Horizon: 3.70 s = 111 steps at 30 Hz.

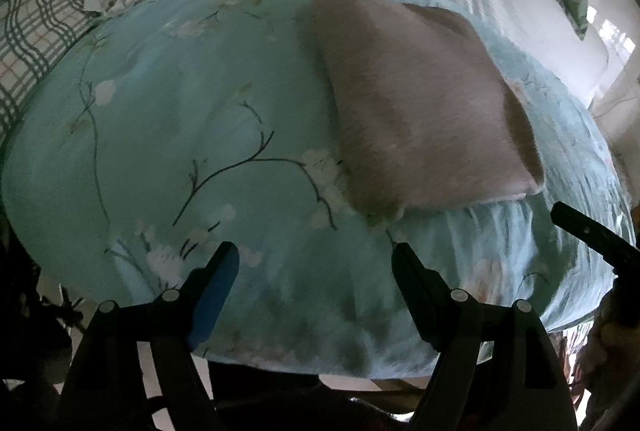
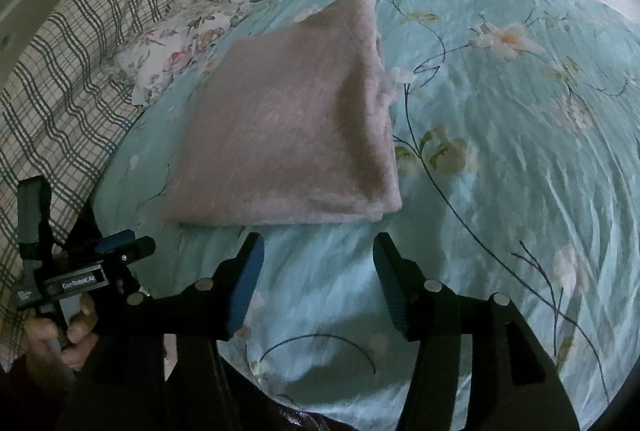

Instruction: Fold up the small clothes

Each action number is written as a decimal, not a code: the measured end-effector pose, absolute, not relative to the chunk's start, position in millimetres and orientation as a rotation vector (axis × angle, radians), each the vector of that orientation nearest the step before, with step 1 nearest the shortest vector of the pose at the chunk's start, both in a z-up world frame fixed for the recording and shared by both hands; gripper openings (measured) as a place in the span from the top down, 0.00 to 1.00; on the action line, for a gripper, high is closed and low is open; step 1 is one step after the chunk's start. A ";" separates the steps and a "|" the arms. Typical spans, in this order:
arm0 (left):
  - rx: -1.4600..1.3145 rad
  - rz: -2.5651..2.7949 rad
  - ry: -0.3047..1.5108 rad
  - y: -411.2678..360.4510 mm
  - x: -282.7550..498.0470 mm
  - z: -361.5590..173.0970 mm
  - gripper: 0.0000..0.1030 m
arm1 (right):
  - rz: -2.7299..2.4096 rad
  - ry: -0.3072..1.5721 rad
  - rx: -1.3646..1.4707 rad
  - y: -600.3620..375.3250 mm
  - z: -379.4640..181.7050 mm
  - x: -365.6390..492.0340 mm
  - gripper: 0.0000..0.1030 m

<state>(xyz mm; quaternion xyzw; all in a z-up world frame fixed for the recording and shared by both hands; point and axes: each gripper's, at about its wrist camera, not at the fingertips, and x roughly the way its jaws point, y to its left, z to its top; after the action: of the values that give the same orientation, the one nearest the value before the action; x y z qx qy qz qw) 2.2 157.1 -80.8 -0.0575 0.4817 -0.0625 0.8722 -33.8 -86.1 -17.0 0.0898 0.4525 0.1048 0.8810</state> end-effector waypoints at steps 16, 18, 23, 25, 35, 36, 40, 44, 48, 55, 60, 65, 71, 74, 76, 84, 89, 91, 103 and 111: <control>0.056 -0.078 0.925 128.0 -40.8 -55.3 0.23 | 0.202 0.964 0.120 -80.5 -5.9 -67.3 0.22; 0.044 -0.076 0.917 129.3 -40.9 -53.1 0.23 | 0.199 0.960 0.117 -81.7 -3.8 -69.7 0.22; 0.046 -0.072 0.951 130.7 -34.5 -48.7 0.22 | 0.174 0.957 0.080 -80.3 4.4 -73.4 0.22; 0.046 -0.079 0.962 130.2 -33.3 -46.1 0.22 | 0.173 0.966 0.060 -77.6 7.6 -73.1 0.22; 0.124 -0.049 0.931 120.7 -31.1 -30.1 0.18 | 0.188 0.951 -0.008 -66.9 14.2 -70.8 0.17; 0.132 -0.047 0.931 120.0 -28.9 -30.9 0.18 | 0.195 0.950 -0.007 -65.9 13.2 -69.9 0.17; 0.138 -0.037 0.915 121.7 -20.5 -30.8 0.17 | 0.228 0.964 -0.035 -59.2 7.7 -60.1 0.16; 0.145 -0.014 0.907 122.3 -10.4 -29.9 0.17 | 0.245 0.966 -0.054 -53.6 6.2 -51.3 0.12; 0.160 -0.009 0.903 121.2 -2.4 -29.0 0.17 | 0.257 0.964 -0.063 -51.4 6.9 -41.6 0.10; 0.174 -0.009 0.895 114.3 8.2 -24.4 0.17 | 0.274 0.952 -0.067 -48.8 12.1 -20.0 0.08; 0.193 -0.007 0.884 108.7 13.5 -20.1 0.16 | 0.280 0.944 -0.080 -45.5 15.5 -8.8 0.07; 0.197 -0.001 0.885 104.3 15.9 -19.9 0.15 | 0.285 0.945 -0.089 -43.5 16.3 -1.2 0.06; 0.202 0.002 0.886 104.2 18.1 -20.1 0.15 | 0.287 0.953 -0.089 -42.7 15.8 5.1 0.06; 0.201 0.002 0.886 105.6 20.0 -20.2 0.15 | 0.289 0.950 -0.082 -43.8 17.0 8.1 0.06; 0.200 0.004 0.886 106.0 20.7 -20.1 0.15 | 0.291 0.948 -0.082 -44.4 17.2 9.6 0.06; 0.206 -0.007 0.886 112.2 25.3 -19.7 0.15 | 0.299 0.951 -0.082 -43.6 16.5 14.4 0.05; 0.206 -0.006 0.887 111.3 25.4 -19.6 0.15 | 0.302 0.956 -0.081 -42.0 15.8 14.3 0.05; 0.206 -0.007 0.887 111.8 26.5 -19.5 0.15 | 0.304 0.957 -0.081 -42.5 15.3 15.5 0.05; 0.207 -0.011 0.881 110.9 27.0 -18.8 0.15 | 0.307 0.953 -0.083 -40.5 15.0 14.2 0.05; 0.209 -0.011 0.882 111.1 27.2 -18.5 0.15 | 0.304 0.951 -0.082 -37.1 15.3 11.9 0.05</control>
<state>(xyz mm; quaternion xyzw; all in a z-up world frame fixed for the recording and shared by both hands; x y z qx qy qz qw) 27.2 111.1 -18.5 0.1009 0.4259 -0.0052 0.8991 11.9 -37.1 15.3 -0.0392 0.4560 0.1458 0.8771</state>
